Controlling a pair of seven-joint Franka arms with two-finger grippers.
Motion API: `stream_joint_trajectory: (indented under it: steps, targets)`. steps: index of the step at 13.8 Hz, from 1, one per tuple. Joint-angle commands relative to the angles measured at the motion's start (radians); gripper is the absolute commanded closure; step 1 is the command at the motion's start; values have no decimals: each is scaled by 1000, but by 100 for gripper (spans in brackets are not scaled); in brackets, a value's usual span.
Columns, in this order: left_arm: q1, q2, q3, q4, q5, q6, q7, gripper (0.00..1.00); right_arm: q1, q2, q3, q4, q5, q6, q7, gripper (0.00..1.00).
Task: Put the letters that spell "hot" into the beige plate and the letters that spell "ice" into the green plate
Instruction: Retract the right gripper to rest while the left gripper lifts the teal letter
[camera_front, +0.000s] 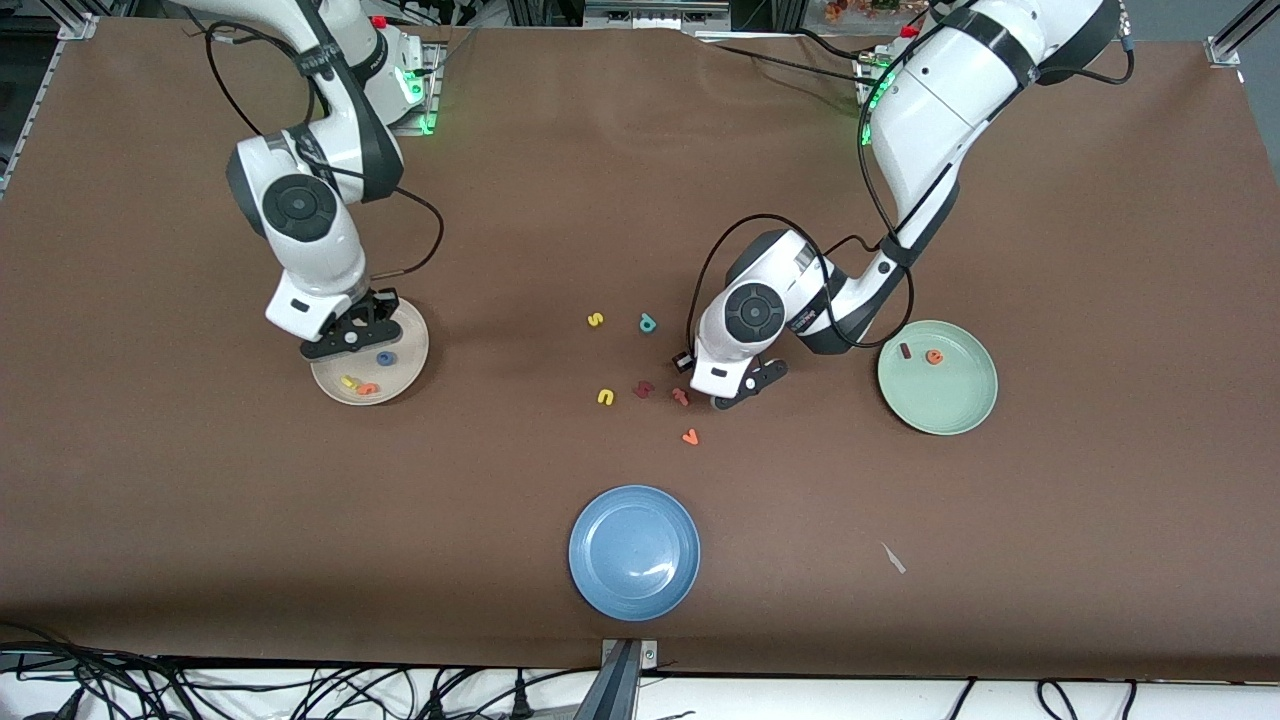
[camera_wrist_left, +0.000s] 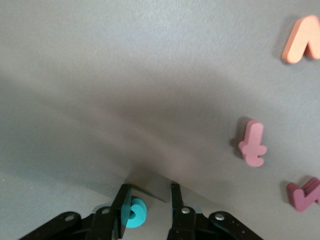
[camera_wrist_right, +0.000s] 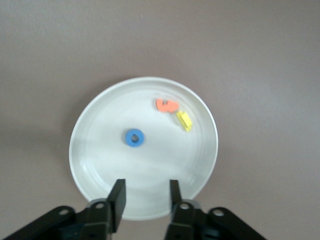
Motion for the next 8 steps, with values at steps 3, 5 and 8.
stream_joint_trajectory:
  steps: [3,5,8]
  targets:
    - [-19,11,3,-6,36,-69,19,63,-5,-99,-48,11,144,-118,-118,0]
    - [-11,9,3,-2,36,-69,22,62,-5,-97,-48,107,202,-205,-118,0]
    - [9,9,6,11,38,-63,67,62,-3,-94,-43,259,215,-305,-118,0]
